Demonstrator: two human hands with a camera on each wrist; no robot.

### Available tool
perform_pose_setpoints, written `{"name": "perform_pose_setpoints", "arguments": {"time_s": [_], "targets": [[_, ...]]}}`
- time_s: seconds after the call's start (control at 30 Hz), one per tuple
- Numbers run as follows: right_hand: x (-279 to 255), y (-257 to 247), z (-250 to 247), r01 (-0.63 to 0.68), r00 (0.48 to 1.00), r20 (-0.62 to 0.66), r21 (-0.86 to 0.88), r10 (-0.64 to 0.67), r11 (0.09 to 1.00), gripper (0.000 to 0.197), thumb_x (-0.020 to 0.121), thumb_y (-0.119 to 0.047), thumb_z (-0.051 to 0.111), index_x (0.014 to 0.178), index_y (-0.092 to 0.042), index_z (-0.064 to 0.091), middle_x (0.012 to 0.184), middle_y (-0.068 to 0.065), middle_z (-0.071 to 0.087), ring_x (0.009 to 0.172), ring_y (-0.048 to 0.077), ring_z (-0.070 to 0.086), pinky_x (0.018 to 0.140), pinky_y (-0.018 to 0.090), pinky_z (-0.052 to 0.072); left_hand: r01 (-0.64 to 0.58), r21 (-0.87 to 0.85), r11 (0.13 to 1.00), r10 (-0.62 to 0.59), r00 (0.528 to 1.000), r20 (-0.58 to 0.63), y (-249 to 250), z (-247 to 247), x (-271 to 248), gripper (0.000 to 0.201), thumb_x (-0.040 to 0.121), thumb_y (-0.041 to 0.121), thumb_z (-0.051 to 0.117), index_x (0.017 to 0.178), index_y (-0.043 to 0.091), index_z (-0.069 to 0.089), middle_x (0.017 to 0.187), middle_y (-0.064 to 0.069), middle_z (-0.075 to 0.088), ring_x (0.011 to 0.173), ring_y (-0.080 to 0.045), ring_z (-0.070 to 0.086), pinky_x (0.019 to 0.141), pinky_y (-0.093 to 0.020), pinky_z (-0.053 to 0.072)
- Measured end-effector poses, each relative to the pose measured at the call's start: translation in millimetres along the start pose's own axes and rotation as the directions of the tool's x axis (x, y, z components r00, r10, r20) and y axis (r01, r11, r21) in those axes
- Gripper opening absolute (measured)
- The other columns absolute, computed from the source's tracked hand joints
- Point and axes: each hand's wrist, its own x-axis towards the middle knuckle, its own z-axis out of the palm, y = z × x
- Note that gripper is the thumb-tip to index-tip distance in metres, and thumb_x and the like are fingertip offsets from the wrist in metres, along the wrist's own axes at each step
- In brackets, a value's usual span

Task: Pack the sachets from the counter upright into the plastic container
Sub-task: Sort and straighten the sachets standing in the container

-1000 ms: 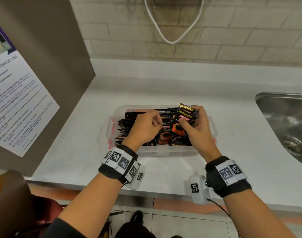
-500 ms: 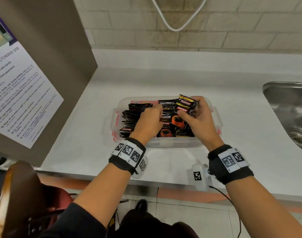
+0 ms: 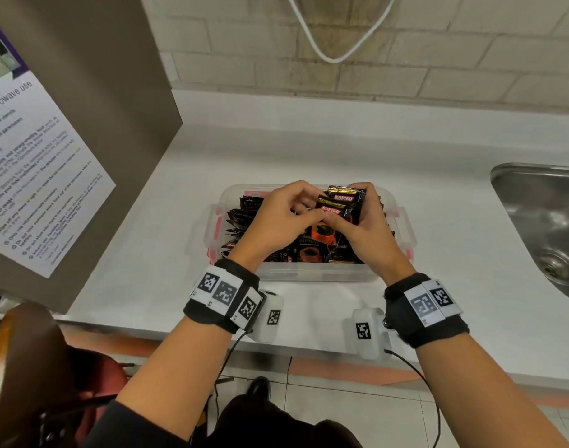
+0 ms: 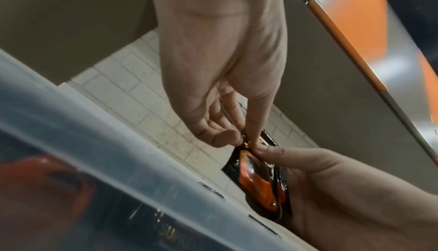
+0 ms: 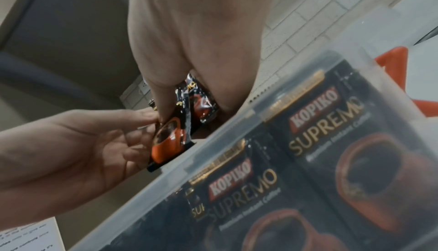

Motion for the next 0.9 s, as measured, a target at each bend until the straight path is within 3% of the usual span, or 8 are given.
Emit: {"name": "perform_pose_setpoints", "arguments": {"time_s": [0.17, 0.27, 0.33, 0.47, 0.53, 0.63, 0.73, 0.9], "targets": [[4, 2, 0, -0.146, 0.989, 0.035, 0.192, 0.142, 0.970, 0.033, 0.088, -0.016, 0.064, 0.117, -0.021, 0.048, 0.115, 0.002, 0.066, 0.109, 0.017, 0.067, 0.087, 0.034, 0.058, 0.031, -0.067, 0.997, -0.036, 0.997, -0.070, -11, -3, -1, 0.017, 0.090, 0.008, 0.073, 0.098, 0.019, 0.064, 0.087, -0.006, 0.065, 0.064, -0.004, 0.060, 0.060, -0.020, 0.053], [9, 3, -1, -0.154, 0.982, -0.062, 0.281, 0.178, 0.947, 0.014, 0.098, -0.010, 0.050, 0.106, -0.020, 0.052, 0.106, 0.003, 0.066, 0.101, 0.021, 0.067, 0.083, 0.037, 0.058, 0.066, -0.057, 0.996, -0.070, 0.994, -0.087, -16, -4, -2, 0.017, 0.089, 0.009, 0.073, 0.101, 0.017, 0.065, 0.087, -0.003, 0.064, 0.066, -0.008, 0.062, 0.064, -0.024, 0.057], [11, 3, -4, -0.130, 0.973, -0.150, 0.268, 0.174, 0.955, 0.014, 0.103, -0.008, 0.048, 0.104, -0.021, 0.054, 0.099, 0.000, 0.070, 0.095, 0.020, 0.069, 0.081, 0.038, 0.057, 0.086, -0.016, 0.996, -0.087, 0.991, -0.101, -21, -6, -2, 0.018, 0.090, 0.010, 0.073, 0.106, 0.013, 0.065, 0.084, 0.001, 0.063, 0.066, -0.011, 0.062, 0.069, -0.029, 0.059], [11, -3, -13, -0.045, 0.964, -0.247, 0.203, 0.096, 0.978, 0.016, 0.101, -0.005, 0.053, 0.107, -0.020, 0.053, 0.092, -0.001, 0.072, 0.087, 0.016, 0.071, 0.070, 0.028, 0.056, 0.076, 0.171, 0.982, -0.050, 0.987, -0.154, -30, -6, -1, 0.014, 0.087, 0.007, 0.071, 0.097, 0.014, 0.064, 0.075, 0.007, 0.057, 0.061, 0.006, 0.053, 0.066, -0.006, 0.045], [10, -9, -14, -0.021, 0.969, -0.240, 0.187, 0.066, 0.982, 0.018, 0.100, -0.004, 0.055, 0.108, -0.021, 0.053, 0.091, -0.004, 0.074, 0.087, 0.016, 0.072, 0.069, 0.028, 0.058, 0.089, 0.242, 0.966, -0.052, 0.987, -0.154, -34, -3, -1, 0.013, 0.086, 0.005, 0.070, 0.095, 0.013, 0.064, 0.072, 0.007, 0.056, 0.060, 0.006, 0.051, 0.063, -0.001, 0.040], [7, -15, -11, -0.018, 0.978, -0.200, 0.164, 0.051, 0.986, 0.020, 0.100, -0.002, 0.055, 0.111, -0.018, 0.053, 0.093, -0.001, 0.075, 0.087, 0.018, 0.073, 0.069, 0.028, 0.059, 0.094, 0.331, 0.939, -0.058, 0.991, -0.118, -36, 3, -1, 0.017, 0.087, 0.006, 0.070, 0.093, 0.019, 0.061, 0.072, 0.006, 0.057, 0.062, -0.001, 0.050, 0.063, -0.005, 0.040], [4, -16, -6, -0.047, 0.984, -0.164, 0.137, 0.070, 0.989, 0.020, 0.100, -0.003, 0.055, 0.115, -0.015, 0.051, 0.092, 0.003, 0.074, 0.086, 0.020, 0.073, 0.070, 0.029, 0.059, 0.063, 0.372, 0.926, -0.034, 0.996, -0.085, -35, 9, 0, 0.017, 0.087, 0.007, 0.071, 0.091, 0.021, 0.062, 0.073, 0.009, 0.058, 0.067, -0.004, 0.053, 0.068, -0.018, 0.049], [1, -15, -5, -0.084, 0.976, -0.192, 0.117, 0.106, 0.990, 0.009, 0.102, -0.011, 0.054, 0.105, -0.019, 0.055, 0.082, -0.003, 0.074, 0.080, 0.018, 0.073, 0.067, 0.026, 0.058, 0.057, 0.390, 0.919, -0.041, 0.998, -0.048, -33, 14, 2, 0.017, 0.087, 0.006, 0.073, 0.089, 0.019, 0.061, 0.075, 0.006, 0.059, 0.068, -0.006, 0.055, 0.067, -0.018, 0.048]]}}
